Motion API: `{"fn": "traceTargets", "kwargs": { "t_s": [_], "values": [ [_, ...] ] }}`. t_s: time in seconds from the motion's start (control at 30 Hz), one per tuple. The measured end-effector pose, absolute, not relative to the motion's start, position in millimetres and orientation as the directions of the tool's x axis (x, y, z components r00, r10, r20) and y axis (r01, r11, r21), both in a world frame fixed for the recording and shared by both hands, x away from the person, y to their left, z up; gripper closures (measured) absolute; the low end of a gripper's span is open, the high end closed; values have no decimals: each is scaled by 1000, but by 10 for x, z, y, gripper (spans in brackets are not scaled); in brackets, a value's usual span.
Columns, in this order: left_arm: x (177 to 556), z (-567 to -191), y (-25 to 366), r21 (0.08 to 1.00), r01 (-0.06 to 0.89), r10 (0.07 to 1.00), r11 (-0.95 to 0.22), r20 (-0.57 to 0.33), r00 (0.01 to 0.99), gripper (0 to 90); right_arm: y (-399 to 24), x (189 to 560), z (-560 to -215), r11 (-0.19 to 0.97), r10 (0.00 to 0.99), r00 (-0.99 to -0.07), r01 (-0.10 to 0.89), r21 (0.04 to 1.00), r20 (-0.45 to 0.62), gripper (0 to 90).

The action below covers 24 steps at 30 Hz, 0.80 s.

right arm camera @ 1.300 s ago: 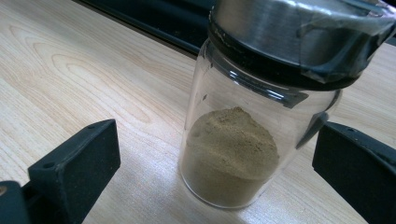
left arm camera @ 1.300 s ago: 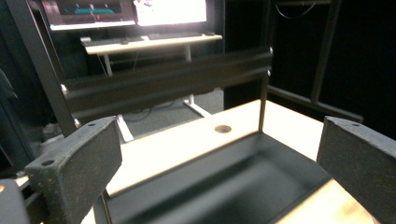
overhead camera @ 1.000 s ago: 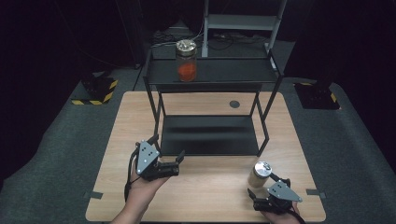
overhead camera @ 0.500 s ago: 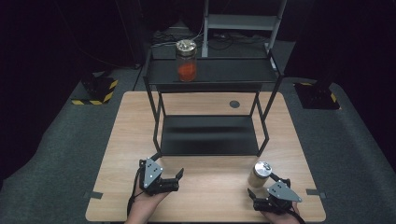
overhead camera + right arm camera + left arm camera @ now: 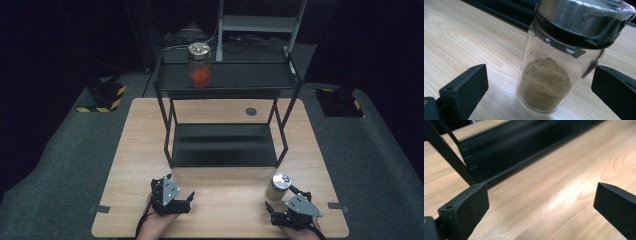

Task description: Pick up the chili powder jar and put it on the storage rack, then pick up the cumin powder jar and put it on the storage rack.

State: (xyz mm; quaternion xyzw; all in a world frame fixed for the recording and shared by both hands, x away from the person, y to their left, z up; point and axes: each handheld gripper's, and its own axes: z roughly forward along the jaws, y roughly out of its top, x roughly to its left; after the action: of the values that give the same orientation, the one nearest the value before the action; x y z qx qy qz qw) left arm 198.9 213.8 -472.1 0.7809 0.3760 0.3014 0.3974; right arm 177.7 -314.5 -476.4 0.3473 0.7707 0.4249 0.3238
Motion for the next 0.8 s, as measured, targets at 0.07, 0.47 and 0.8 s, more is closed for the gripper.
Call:
{"fn": "traceTargets", "kwargs": {
  "t_s": [0.07, 0.47, 0.8],
  "values": [
    [1963, -4729, 2105, 844, 331, 819, -422, 198, 539, 5, -3140, 1772, -4766, 401, 809, -549, 257, 879, -208, 2],
    [1944, -4704, 1971, 811, 344, 814, -473, 253, 524, 8, -3169, 1759, -4783, 387, 812, -549, 249, 888, -199, 4],
    [1918, -4702, 2048, 820, 351, 820, -451, 227, 525, 9, -3159, 1761, -4780, 389, 813, -546, 252, 886, -201, 5]
  ]
}}
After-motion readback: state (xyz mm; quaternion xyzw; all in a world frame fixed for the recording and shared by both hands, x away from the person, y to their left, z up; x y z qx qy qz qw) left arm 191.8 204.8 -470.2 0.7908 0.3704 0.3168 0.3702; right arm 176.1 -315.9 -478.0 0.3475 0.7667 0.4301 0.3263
